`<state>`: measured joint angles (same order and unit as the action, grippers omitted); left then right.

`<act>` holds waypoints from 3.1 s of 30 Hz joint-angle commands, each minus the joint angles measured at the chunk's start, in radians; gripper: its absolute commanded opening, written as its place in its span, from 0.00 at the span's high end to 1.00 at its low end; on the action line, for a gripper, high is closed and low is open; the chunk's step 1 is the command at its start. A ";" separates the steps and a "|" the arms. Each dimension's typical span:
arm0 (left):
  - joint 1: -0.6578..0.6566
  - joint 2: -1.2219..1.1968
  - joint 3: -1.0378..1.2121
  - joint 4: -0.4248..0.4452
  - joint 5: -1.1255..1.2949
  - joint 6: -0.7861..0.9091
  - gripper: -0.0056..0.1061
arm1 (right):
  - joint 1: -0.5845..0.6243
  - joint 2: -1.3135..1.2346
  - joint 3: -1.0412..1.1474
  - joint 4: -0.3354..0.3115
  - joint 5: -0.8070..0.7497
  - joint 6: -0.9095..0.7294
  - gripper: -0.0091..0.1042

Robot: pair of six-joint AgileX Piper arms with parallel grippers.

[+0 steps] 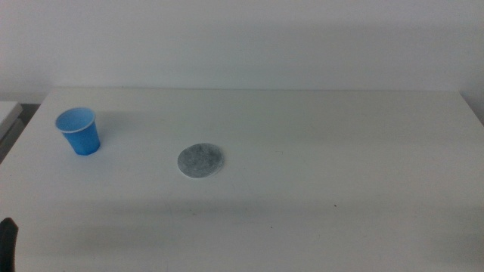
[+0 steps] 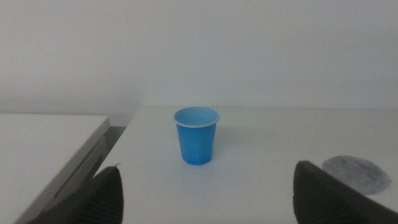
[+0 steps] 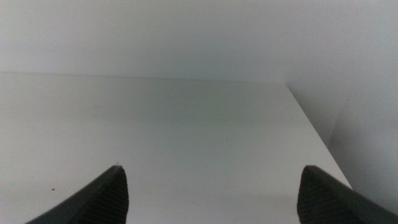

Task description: Place an empty cup on a cup mat.

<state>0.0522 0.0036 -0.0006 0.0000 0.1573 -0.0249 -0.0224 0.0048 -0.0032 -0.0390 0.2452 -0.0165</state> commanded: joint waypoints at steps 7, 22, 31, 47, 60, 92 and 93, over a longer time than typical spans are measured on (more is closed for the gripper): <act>0.046 0.329 -0.343 -0.011 0.265 -0.001 0.11 | 0.002 -0.005 0.003 -0.007 -0.007 -0.004 0.10; 0.046 1.214 -1.089 -0.080 0.738 0.048 0.11 | 0.002 -0.005 0.003 -0.007 -0.007 -0.004 0.10; 0.105 1.595 -1.423 -0.090 0.799 0.073 0.11 | 0.002 -0.005 0.003 -0.007 -0.007 -0.004 0.10; 0.146 2.063 -1.618 -0.201 0.672 0.156 0.13 | 0.002 -0.005 0.003 -0.007 -0.007 -0.004 0.10; 0.133 2.088 -1.621 -0.249 0.677 0.158 0.96 | 0.002 -0.005 0.003 -0.007 -0.007 -0.004 0.10; -0.323 2.075 -1.604 -0.267 0.669 0.016 0.82 | 0.002 -0.005 0.003 -0.007 -0.007 -0.004 0.10; -0.323 2.076 -1.604 -0.263 0.669 0.016 0.78 | 0.002 -0.005 0.003 -0.007 -0.007 -0.004 0.10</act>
<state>-0.2685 2.0797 -1.6057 -0.2702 0.8329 0.0000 -0.0224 0.0048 -0.0032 -0.0390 0.2452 -0.0165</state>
